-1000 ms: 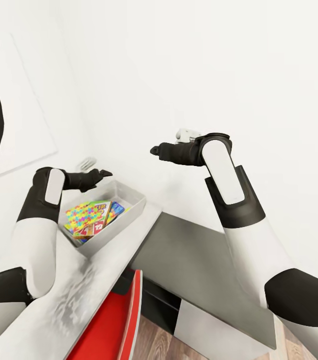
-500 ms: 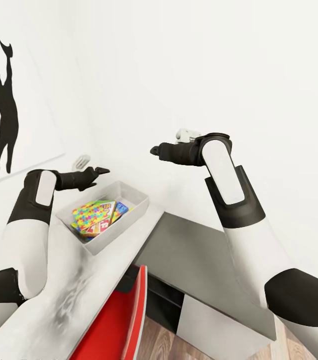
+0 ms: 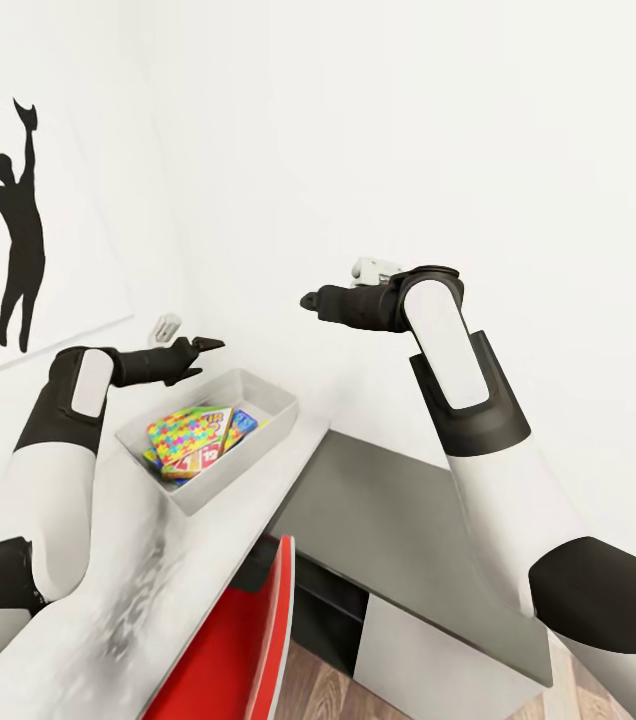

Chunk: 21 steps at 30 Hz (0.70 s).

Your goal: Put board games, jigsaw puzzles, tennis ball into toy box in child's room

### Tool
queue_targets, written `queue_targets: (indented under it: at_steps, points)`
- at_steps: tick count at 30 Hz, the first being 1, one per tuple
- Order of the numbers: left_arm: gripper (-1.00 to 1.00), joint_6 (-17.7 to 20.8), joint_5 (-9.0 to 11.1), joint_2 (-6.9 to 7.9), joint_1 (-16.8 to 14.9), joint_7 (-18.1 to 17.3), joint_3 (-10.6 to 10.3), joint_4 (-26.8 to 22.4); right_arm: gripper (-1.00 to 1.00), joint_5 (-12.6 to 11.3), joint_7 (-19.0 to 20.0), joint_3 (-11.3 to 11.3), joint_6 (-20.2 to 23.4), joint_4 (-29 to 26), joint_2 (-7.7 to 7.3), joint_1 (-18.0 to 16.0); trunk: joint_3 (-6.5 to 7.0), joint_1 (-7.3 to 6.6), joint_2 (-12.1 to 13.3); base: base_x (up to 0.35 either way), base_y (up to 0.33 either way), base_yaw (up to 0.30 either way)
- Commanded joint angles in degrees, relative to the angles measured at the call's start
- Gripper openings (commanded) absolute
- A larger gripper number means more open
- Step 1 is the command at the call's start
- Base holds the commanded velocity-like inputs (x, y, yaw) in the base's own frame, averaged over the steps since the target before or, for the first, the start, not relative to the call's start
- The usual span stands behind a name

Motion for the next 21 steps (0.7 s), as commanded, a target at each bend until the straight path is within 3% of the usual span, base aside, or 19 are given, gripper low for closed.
queue_targets:
  at_steps: [1,21]
  points:
    - [1.0,0.24,-0.62,-0.02,-0.03,-1.09,0.18,0.05,1.0,-0.48,-0.59,0.02,0.11,-0.03,0.0,-0.08,-0.1,0.04,-0.12,0.0,0.0,0.0]
    - [1.0,0.24,-0.65,-0.05,0.26,-2.0,0.09,0.16,1.0,-0.28,-0.58,0.02,-0.13,-0.04,0.04,1.09,0.05,0.04,-0.12,0.0,0.0,0.002]
